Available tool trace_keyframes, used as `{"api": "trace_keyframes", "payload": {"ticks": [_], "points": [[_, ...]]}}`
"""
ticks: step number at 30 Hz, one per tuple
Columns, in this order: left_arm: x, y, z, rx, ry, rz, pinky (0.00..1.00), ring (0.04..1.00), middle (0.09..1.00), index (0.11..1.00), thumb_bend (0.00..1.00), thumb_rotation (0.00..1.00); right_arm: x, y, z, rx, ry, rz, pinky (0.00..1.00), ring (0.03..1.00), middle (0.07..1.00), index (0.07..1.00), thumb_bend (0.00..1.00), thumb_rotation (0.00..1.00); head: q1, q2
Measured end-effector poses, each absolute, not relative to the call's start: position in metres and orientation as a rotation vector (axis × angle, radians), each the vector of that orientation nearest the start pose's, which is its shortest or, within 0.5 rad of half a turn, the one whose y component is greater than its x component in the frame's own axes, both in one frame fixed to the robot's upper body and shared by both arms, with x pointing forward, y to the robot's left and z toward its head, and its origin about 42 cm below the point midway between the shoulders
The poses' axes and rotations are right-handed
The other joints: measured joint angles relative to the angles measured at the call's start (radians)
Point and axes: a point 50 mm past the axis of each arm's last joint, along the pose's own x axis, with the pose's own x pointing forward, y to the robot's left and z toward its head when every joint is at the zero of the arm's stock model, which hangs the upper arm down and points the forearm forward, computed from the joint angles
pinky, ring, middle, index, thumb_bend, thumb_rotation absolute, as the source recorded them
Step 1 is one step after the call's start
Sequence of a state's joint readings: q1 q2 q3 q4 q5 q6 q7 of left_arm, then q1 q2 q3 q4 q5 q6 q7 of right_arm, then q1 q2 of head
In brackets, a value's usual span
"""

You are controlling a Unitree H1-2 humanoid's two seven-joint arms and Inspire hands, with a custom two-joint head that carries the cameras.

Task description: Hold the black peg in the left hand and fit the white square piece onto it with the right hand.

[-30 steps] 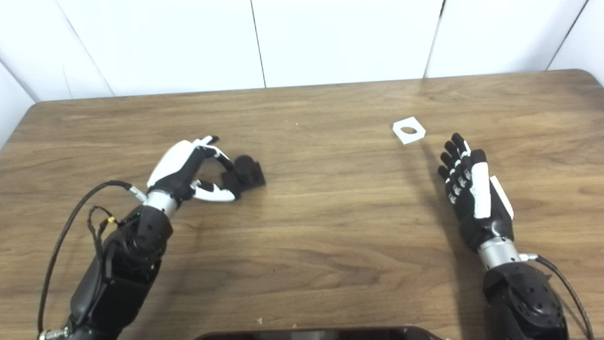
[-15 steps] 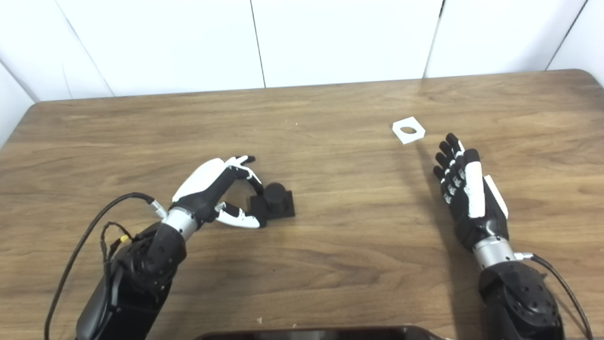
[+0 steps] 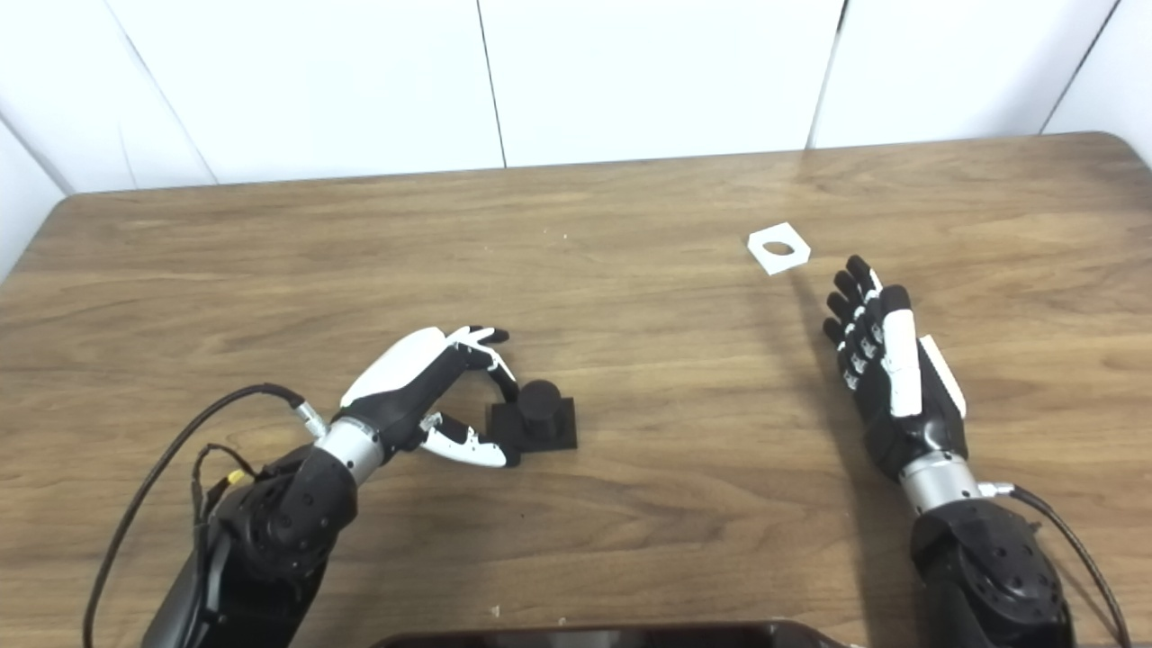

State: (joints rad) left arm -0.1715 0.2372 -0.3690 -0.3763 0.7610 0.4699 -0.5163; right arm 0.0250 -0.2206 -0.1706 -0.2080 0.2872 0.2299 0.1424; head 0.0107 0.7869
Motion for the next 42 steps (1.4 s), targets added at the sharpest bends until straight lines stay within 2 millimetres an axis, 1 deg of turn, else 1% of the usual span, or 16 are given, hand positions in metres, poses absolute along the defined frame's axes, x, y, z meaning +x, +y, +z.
{"api": "trace_keyframes", "payload": {"ticks": [8, 14, 19, 22, 35, 36, 37, 38, 40, 42], "points": [[0.285, 0.168, 0.186, 0.966, 0.037, -0.498, 1.0, 1.0, 0.955, 0.494, 0.49, 0.07, 0.271, -0.311, 0.148, 0.063, 0.01, 0.031, 1.0, 1.0, 1.0, 1.0, 0.62, 1.0, 0.002, 0.006], [0.278, 0.162, 0.185, 0.964, 0.032, -0.503, 1.0, 1.0, 0.956, 0.494, 0.49, 0.08, 0.271, -0.311, 0.148, 0.064, 0.011, 0.032, 1.0, 1.0, 1.0, 1.0, 0.62, 1.0, 0.006, 0.017], [0.27, 0.159, 0.184, 0.948, 0.037, -0.519, 1.0, 1.0, 0.955, 0.495, 0.49, 0.08, 0.27, -0.31, 0.152, 0.063, 0.011, 0.037, 1.0, 1.0, 1.0, 1.0, 0.59, 1.0, 0.006, 0.023], [0.265, 0.159, 0.184, 0.944, 0.04, -0.527, 1.0, 1.0, 0.953, 0.494, 0.49, 0.08, 0.27, -0.309, 0.152, 0.062, 0.011, 0.038, 1.0, 1.0, 1.0, 1.0, 0.6, 1.0, 0.006, 0.025], [0.264, 0.158, 0.183, 0.943, 0.042, -0.522, 1.0, 1.0, 0.953, 0.495, 0.49, 0.08, 0.269, -0.31, 0.153, 0.072, 0.014, 0.037, 1.0, 1.0, 1.0, 1.0, 0.58, 0.99, 0.003, 0.028], [0.264, 0.158, 0.183, 0.943, 0.042, -0.522, 1.0, 1.0, 0.954, 0.495, 0.49, 0.08, 0.269, -0.311, 0.153, 0.071, 0.015, 0.033, 1.0, 1.0, 1.0, 1.0, 0.59, 0.95, 0.005, 0.028], [0.264, 0.158, 0.183, 0.943, 0.042, -0.522, 1.0, 1.0, 0.954, 0.495, 0.49, 0.08, 0.269, -0.311, 0.153, 0.069, 0.016, 0.028, 1.0, 1.0, 1.0, 1.0, 0.61, 0.84, 0.005, 0.028], [0.264, 0.158, 0.183, 0.943, 0.043, -0.522, 1.0, 1.0, 0.953, 0.495, 0.49, 0.08, 0.269, -0.312, 0.154, 0.059, 0.015, 0.018, 1.0, 1.0, 1.0, 1.0, 0.62, 0.8, 0.005, 0.028], [0.264, 0.158, 0.183, 0.943, 0.043, -0.521, 1.0, 1.0, 0.953, 0.494, 0.49, 0.08, 0.271, -0.313, 0.156, 0.033, 0.012, 0.008, 1.0, 1.0, 1.0, 0.994, 0.63, 0.73, -0.003, 0.029], [0.264, 0.159, 0.183, 0.941, 0.044, -0.518, 1.0, 1.0, 0.955, 0.494, 0.49, 0.07, 0.278, -0.315, 0.163, -0.011, -0.007, 0.003, 1.0, 1.0, 1.0, 0.981, 0.63, 0.66, -0.003, 0.028]]}}
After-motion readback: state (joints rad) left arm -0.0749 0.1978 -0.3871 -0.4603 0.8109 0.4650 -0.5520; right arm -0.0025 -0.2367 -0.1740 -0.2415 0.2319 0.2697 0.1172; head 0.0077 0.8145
